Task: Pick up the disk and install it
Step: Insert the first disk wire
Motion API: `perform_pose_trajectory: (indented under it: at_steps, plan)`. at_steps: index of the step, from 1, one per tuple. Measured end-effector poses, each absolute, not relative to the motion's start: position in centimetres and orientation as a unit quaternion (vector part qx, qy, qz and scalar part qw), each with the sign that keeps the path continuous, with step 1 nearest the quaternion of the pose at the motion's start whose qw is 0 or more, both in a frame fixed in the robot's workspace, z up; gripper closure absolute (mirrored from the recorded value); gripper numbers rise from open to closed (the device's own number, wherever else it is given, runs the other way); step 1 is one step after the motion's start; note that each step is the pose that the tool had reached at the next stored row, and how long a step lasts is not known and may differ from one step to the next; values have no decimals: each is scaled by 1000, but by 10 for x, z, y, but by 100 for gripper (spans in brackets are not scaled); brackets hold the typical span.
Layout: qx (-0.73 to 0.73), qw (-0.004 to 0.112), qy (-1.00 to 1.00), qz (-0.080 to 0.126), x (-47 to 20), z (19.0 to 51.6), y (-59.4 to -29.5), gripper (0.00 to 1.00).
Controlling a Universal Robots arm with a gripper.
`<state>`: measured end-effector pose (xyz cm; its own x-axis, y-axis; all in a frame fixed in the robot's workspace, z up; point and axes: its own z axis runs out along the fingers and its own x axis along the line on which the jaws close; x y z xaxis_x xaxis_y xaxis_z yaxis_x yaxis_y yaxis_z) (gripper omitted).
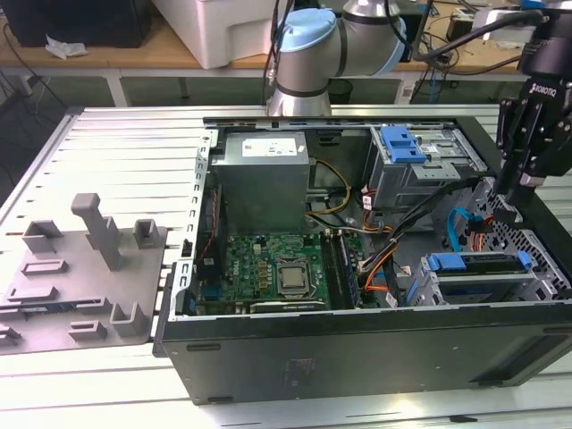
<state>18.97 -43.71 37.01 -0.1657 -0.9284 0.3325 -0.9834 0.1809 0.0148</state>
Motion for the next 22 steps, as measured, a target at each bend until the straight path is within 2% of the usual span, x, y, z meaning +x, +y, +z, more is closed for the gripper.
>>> perform_pose_trajectory:
  at_steps: [11,15,18,22]
  plan:
    - [613,149,-769,105,197,353,-427,65]
    - [607,163,-771,105,202,351,-427,65]
    - [607,179,-768,103,203,348,-427,65]
    - [606,184,-767,103,208,345,-425,65]
